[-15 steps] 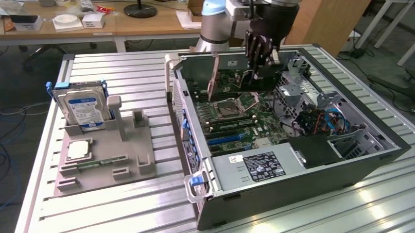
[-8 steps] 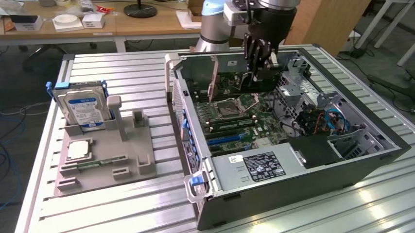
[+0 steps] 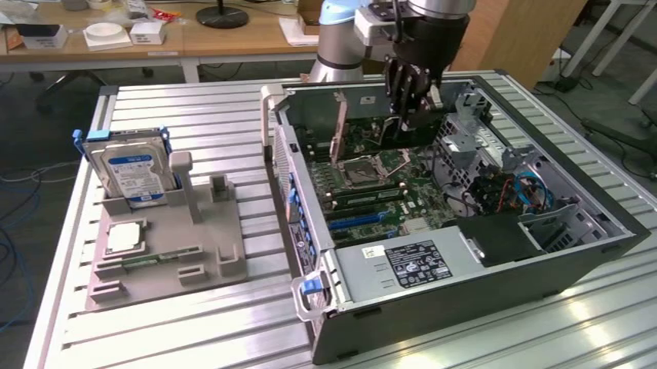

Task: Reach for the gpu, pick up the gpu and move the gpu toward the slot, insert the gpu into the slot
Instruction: 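Insert the gpu into the slot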

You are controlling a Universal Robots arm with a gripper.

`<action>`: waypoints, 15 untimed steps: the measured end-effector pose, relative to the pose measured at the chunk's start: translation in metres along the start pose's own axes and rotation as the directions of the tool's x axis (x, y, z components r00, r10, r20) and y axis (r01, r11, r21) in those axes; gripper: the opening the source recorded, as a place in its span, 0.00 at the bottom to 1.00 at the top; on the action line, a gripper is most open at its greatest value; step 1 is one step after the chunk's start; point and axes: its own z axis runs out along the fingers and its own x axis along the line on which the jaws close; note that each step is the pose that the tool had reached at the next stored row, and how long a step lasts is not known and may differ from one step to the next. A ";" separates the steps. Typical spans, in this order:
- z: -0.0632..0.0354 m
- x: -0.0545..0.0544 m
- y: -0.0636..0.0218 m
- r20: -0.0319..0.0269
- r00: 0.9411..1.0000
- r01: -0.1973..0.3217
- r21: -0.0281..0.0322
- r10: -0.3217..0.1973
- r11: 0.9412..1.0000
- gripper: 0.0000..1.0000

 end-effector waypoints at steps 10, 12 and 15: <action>0.0138 0.001 0.0091 -0.004 1.000 0.001 0.000 -0.001 1.000 0.27; 0.0164 0.002 0.0108 -0.004 1.000 0.002 0.004 -0.002 1.000 0.27; 0.0180 0.002 0.0125 -0.004 1.000 0.009 0.009 -0.009 1.000 0.27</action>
